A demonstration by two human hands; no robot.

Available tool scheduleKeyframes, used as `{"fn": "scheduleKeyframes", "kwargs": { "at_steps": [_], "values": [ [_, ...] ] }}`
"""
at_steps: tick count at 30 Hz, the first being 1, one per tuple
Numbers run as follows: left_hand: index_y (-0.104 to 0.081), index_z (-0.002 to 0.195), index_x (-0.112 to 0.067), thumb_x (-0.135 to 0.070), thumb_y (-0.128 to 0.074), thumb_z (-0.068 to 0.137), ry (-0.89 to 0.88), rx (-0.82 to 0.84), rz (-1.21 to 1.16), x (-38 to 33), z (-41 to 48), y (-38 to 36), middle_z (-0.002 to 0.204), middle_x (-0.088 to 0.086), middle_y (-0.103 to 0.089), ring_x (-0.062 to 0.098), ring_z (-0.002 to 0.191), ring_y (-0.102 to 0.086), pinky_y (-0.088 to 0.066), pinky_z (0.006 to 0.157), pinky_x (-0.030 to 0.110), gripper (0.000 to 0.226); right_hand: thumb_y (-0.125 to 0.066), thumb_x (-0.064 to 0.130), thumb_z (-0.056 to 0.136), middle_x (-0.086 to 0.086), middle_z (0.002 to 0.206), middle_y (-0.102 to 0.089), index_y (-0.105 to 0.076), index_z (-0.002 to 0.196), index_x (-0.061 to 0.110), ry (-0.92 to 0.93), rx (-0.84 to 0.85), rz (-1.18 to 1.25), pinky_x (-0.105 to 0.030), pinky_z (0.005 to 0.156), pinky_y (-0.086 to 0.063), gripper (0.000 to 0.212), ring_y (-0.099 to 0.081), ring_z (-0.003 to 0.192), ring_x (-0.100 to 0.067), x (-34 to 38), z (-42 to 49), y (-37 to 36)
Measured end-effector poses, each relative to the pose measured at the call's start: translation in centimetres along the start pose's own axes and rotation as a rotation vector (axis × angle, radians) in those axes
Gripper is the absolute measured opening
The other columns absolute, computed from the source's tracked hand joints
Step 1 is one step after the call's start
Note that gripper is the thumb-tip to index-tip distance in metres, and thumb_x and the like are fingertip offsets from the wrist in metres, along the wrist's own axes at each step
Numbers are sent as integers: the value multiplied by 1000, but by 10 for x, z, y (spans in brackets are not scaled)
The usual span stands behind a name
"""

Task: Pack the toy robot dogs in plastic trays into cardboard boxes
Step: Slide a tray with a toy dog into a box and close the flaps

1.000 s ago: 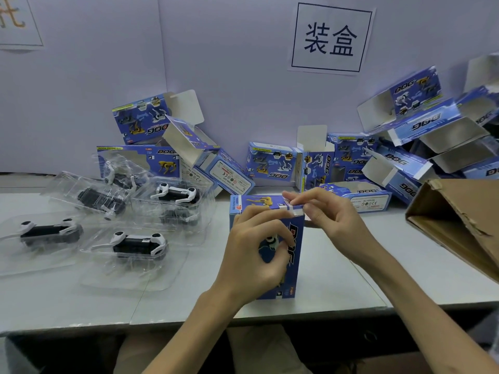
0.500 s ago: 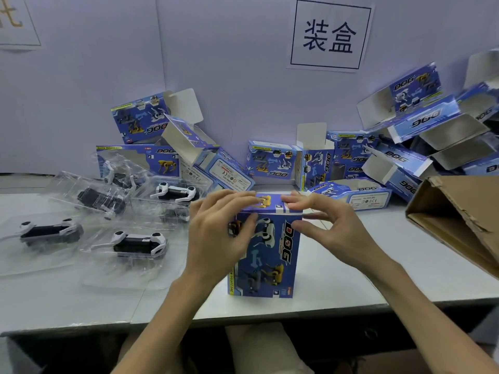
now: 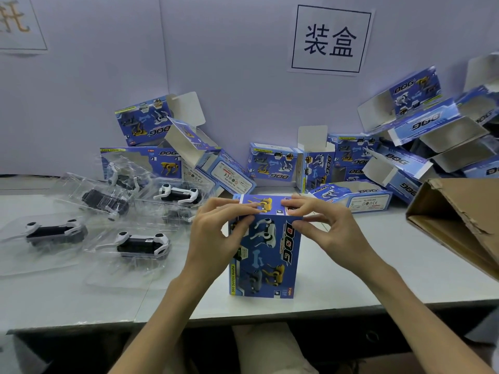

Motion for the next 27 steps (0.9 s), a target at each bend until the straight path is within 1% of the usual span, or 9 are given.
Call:
{"fn": "scheduleKeyframes", "kwargs": {
  "at_steps": [3,8,11,14,17,19,22,25,27],
  "values": [
    [-75,101,-26,-12,-74,84,23,-9,-16,0,0,0,100,-36,-55,4,100,-54,-51,81,33,22,-67,5,92,16,120,-70,-70,103,25,-6,-18,12,-13,85,-50,23,-51,129,2,0,-1,-5],
    [-71,100,-33,-10,-77,82,119,2,-80,2,1,1,95,-21,-61,-1,98,-55,-49,80,20,30,-67,21,90,12,121,-67,-73,107,31,45,-76,-6,-13,84,-50,21,-52,126,-2,1,-1,-15],
    [-73,97,-33,-11,-78,81,201,26,-152,4,5,2,93,-7,-67,-2,97,-56,-47,78,14,28,-63,25,88,5,118,-68,-74,106,23,60,-126,8,-14,82,-50,22,-57,120,-9,-1,-1,-20],
    [-76,95,-34,-12,-78,81,284,75,-259,6,9,4,94,-8,-70,3,100,-58,-47,80,20,26,-63,24,88,0,118,-68,-76,107,12,62,-159,34,-16,82,-51,26,-59,119,-12,-5,-1,-23],
    [-71,107,-38,-34,-76,82,337,148,-245,13,11,3,122,-18,-65,4,121,-50,-45,95,31,26,-63,25,88,1,119,-69,-75,107,15,38,-160,67,-22,85,-54,25,-59,120,-13,-7,-1,-23],
    [-58,126,-42,-55,-74,77,463,278,-245,21,11,4,137,-21,-50,5,133,-41,-40,100,33,52,-63,24,88,2,120,-68,-75,107,18,37,-159,87,-22,86,-54,23,-58,121,-12,-8,0,-23],
    [-40,136,-46,-54,-70,74,686,471,-451,29,9,5,134,-16,-55,11,123,-56,-51,92,33,69,-63,21,89,3,120,-68,-74,105,21,40,-164,140,-22,85,-54,20,-57,122,-12,-8,-1,-24],
    [-40,122,-57,-51,-77,71,687,429,-463,28,7,6,124,-11,-60,13,113,-61,-54,83,30,63,-61,20,90,8,120,-70,-73,105,20,22,-170,198,-22,86,-54,20,-55,127,-10,-8,-5,-28],
    [-46,115,-60,-60,-85,63,650,374,-421,24,7,6,118,-17,-62,5,107,-61,-53,81,27,66,-57,22,92,10,125,-68,-72,110,18,-11,-176,252,-24,87,-56,23,-53,130,-9,-9,-10,-28]
  ]
}}
Point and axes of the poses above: each hand's wrist, its own z-axis towards the middle knuckle, its own y-axis out of the back of the hand, x = y × z, the point moved 1 cm from there along z, towards the middle knuckle
